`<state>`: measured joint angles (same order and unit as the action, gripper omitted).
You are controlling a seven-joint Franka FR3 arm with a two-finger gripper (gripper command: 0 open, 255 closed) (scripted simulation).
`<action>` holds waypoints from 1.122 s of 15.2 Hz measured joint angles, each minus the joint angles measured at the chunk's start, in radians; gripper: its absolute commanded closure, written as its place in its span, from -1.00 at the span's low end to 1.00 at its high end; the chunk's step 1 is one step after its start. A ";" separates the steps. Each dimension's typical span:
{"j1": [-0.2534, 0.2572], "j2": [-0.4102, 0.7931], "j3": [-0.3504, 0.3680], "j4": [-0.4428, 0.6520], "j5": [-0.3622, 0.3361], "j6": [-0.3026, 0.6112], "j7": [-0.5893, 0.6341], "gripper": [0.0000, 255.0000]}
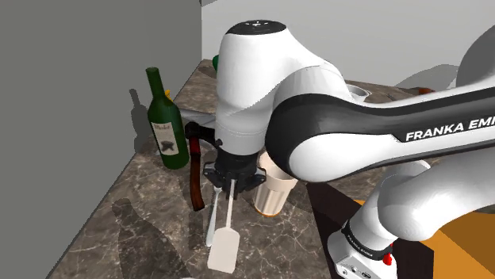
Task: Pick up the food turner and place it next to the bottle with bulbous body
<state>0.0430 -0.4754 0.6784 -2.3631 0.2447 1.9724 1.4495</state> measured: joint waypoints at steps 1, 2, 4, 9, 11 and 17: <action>0.002 0.001 0.004 -0.012 0.003 0.013 0.002 1.00; 0.001 0.005 0.007 -0.022 0.003 0.027 0.001 1.00; 0.001 0.012 0.015 -0.040 0.004 0.052 0.005 1.00; -0.005 0.044 0.042 -0.087 0.003 0.130 0.016 1.00; -0.009 0.061 0.055 -0.104 0.000 0.163 0.023 1.00; -0.021 0.107 0.087 -0.149 -0.011 0.251 0.040 1.00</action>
<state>0.0222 -0.3680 0.7652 -2.5123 0.2342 2.2232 1.4898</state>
